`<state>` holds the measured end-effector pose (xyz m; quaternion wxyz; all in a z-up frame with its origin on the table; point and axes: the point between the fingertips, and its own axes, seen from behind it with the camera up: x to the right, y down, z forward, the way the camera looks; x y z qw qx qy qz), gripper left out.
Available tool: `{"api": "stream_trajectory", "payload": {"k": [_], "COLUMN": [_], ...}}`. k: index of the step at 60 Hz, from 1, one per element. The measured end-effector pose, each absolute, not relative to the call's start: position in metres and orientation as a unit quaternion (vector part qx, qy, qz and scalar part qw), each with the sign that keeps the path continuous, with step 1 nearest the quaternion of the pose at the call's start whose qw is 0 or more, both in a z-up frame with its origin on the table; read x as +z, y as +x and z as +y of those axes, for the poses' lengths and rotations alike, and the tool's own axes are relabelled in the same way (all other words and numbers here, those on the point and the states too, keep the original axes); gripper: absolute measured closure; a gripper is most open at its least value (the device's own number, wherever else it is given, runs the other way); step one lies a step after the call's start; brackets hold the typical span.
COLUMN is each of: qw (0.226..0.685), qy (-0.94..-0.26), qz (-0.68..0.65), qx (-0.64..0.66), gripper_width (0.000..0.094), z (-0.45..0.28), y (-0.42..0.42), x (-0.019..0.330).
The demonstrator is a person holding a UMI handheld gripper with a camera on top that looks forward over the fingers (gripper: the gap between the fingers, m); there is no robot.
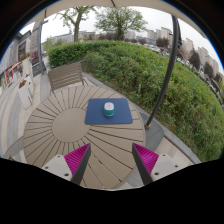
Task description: Arrange mouse
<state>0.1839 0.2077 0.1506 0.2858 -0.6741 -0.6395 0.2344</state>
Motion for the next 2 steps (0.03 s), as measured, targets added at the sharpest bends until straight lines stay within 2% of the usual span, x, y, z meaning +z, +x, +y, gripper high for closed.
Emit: {"api": "stream_trajectory", "payload": {"k": [2], "qw": [0.286], "qy": [-0.674], "qz": [-0.639], "qx": [0.238], "gripper_width": [0.0092], "z": [0.2066], "y": [0.182], "x": [0.1508]}}
